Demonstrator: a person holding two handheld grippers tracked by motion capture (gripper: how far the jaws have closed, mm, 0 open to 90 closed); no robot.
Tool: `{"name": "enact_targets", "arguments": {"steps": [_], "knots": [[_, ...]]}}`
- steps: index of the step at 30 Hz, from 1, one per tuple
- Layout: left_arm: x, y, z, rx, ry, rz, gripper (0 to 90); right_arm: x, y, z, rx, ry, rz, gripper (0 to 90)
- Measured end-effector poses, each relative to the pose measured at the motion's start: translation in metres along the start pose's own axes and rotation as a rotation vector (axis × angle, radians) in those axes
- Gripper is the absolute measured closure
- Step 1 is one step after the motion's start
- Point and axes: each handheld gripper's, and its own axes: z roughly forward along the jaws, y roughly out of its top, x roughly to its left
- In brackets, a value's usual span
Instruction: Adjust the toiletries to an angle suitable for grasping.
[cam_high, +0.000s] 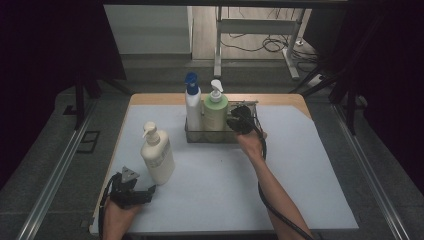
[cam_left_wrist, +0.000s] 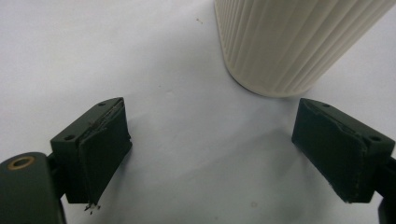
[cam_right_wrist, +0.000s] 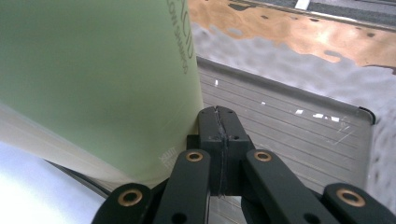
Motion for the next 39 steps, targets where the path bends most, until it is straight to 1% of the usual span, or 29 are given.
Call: {"name": "enact_targets", "arguments": {"steps": [6, 8, 11, 14, 15, 18, 25, 27, 28, 29, 30, 32, 36, 39], "knots": [[0.000, 0.000, 0.000, 0.000, 0.000, 0.000, 10.8, 0.003, 0.000, 0.001, 0.000, 0.005, 0.004, 90.0], [0.000, 0.000, 0.000, 0.000, 0.000, 0.000, 10.8, 0.005, 0.000, 0.003, 0.002, 0.010, -0.006, 90.0], [0.000, 0.000, 0.000, 0.000, 0.000, 0.000, 10.8, 0.008, 0.000, 0.003, 0.000, -0.005, -0.012, 90.0], [0.000, 0.000, 0.000, 0.000, 0.000, -0.001, 10.8, 0.008, 0.000, 0.003, 0.002, -0.010, -0.017, 90.0], [0.000, 0.000, 0.000, 0.000, 0.000, -0.001, 10.8, 0.010, 0.000, 0.002, 0.001, -0.021, -0.016, 90.0], [0.000, 0.000, 0.000, 0.000, 0.000, -0.002, 10.8, 0.011, 0.000, 0.002, -0.001, -0.027, -0.018, 90.0], [0.000, 0.000, 0.000, 0.000, 0.000, 0.000, 10.8, 0.009, 0.001, 0.000, 0.013, -0.022, -0.043, 89.6], [0.000, 0.000, 0.000, 0.000, 0.000, 0.000, 10.8, 0.007, 0.002, -0.003, 0.007, -0.015, -0.034, 86.7], [0.000, 0.000, 0.000, 0.000, 0.000, 0.000, 10.8, 0.006, 0.002, -0.005, 0.007, -0.014, -0.040, 85.3], [0.000, 0.000, 0.000, 0.000, 0.000, 0.000, 10.8, 0.006, 0.002, -0.008, 0.000, -0.032, -0.056, 82.6], [0.000, 0.000, 0.000, 0.000, 0.000, 0.001, 10.8, 0.006, 0.002, -0.008, 0.000, -0.032, -0.056, 82.6], [0.000, 0.000, 0.000, 0.000, 0.000, 0.000, 10.8, 0.005, 0.002, -0.013, -0.008, -0.044, -0.078, 79.0], [0.000, 0.000, 0.000, 0.000, 0.000, 0.001, 10.8, 0.003, 0.001, -0.019, -0.014, -0.046, -0.091, 75.9], [0.000, 0.000, 0.000, 0.000, 0.000, 0.000, 10.8, 0.001, 0.000, -0.025, -0.006, -0.049, -0.105, 73.3]]}}
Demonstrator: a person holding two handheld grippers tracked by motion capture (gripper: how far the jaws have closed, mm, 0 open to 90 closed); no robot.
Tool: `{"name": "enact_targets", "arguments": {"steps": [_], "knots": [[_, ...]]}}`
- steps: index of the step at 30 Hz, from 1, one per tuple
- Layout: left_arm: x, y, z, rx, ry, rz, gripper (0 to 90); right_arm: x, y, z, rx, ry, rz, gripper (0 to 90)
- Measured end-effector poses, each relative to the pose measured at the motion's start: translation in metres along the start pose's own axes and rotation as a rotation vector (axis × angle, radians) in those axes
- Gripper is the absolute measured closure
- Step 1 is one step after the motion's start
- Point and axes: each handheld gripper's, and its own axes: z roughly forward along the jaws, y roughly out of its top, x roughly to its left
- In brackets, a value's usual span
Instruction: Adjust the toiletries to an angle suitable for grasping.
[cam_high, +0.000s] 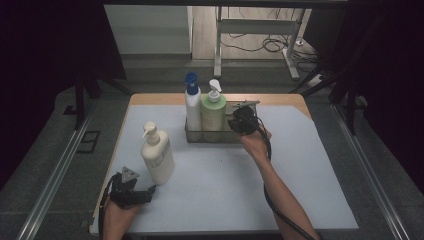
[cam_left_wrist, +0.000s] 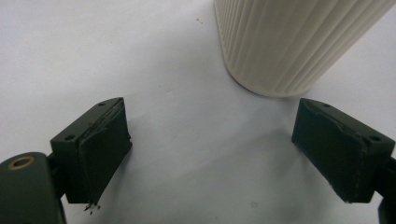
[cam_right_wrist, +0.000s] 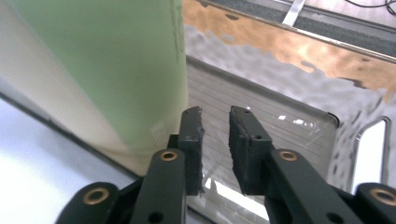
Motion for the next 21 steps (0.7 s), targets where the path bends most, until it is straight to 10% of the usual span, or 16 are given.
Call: {"name": "enact_targets", "arguments": {"steps": [21], "knots": [[0.000, 0.000, 0.000, 0.000, 0.000, 0.001, 10.8, 0.000, -0.012, -0.040, -0.022, 0.056, -0.099, 41.7]]}}
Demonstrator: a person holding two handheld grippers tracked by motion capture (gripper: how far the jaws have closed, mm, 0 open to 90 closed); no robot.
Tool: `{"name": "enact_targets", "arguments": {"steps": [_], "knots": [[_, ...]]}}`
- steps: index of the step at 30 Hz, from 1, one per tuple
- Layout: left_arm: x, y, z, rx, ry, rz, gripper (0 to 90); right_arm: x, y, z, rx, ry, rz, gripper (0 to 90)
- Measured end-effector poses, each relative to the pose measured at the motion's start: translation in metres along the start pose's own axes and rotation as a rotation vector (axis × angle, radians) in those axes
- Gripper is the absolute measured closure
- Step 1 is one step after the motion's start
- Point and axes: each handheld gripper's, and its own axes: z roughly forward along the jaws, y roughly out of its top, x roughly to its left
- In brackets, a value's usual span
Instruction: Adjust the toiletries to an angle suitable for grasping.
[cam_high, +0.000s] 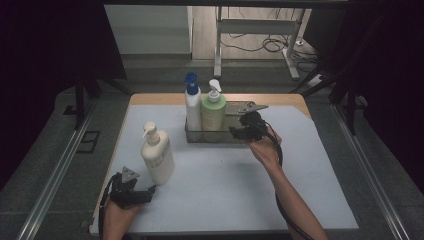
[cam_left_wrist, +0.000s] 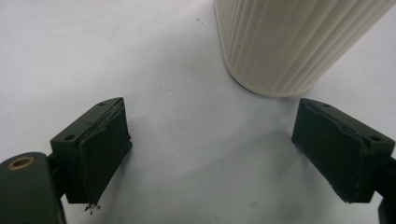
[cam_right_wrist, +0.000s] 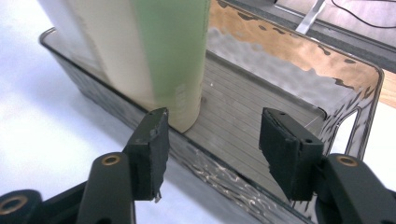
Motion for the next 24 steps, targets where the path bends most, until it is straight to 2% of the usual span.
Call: {"name": "enact_targets", "arguments": {"steps": [5, 11, 18, 24], "knots": [[0.000, 0.000, 0.000, 0.000, 0.000, 0.000, 10.8, 0.001, -0.004, -0.008, 0.006, 0.017, -0.024, 35.0], [0.000, 0.000, 0.000, -0.001, 0.000, -0.001, 10.8, 0.001, -0.010, -0.018, -0.001, 0.043, -0.027, 28.8], [0.000, 0.000, 0.000, 0.000, 0.000, -0.001, 10.9, 0.002, -0.019, -0.029, -0.002, 0.053, -0.033, 16.8], [0.000, 0.000, 0.000, -0.001, 0.001, -0.001, 10.9, 0.001, -0.028, -0.039, -0.004, 0.041, -0.040, 13.9]]}}
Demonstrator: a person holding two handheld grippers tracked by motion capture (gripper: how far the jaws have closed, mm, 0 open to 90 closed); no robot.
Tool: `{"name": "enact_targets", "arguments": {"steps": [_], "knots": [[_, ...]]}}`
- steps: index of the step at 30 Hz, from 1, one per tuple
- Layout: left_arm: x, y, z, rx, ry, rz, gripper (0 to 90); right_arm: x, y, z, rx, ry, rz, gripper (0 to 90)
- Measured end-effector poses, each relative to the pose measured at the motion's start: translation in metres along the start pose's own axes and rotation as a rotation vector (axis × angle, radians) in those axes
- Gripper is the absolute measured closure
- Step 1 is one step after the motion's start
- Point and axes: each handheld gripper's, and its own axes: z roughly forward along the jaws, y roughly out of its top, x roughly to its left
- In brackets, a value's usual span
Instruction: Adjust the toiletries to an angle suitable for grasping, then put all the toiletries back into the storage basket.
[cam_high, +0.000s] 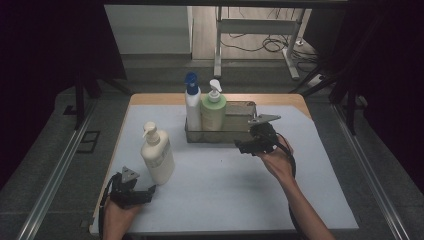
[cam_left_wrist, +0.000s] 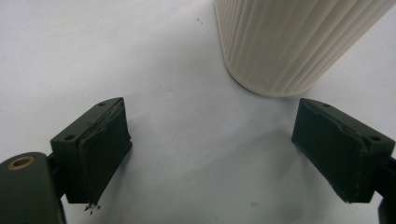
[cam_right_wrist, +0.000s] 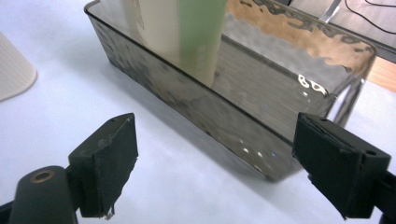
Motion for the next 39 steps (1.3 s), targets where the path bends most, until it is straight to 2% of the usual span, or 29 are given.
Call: {"name": "enact_targets", "arguments": {"steps": [7, 21, 29, 39], "knots": [[0.000, 0.000, 0.000, 0.001, 0.000, 0.001, 10.8, -0.003, -0.015, -0.013, -0.006, 0.005, 0.000, 9.4], [0.000, 0.000, 0.000, 0.000, -0.001, 0.000, 10.8, -0.011, -0.057, -0.036, 0.010, -0.037, 0.010, 4.9], [0.000, 0.000, 0.000, -0.001, -0.001, -0.002, 10.8, -0.013, -0.094, -0.043, 0.042, -0.077, 0.024, 3.7], [0.000, 0.000, 0.000, 0.000, -0.001, -0.002, 10.8, -0.020, -0.139, -0.045, 0.108, -0.083, 0.075, 3.7]]}}
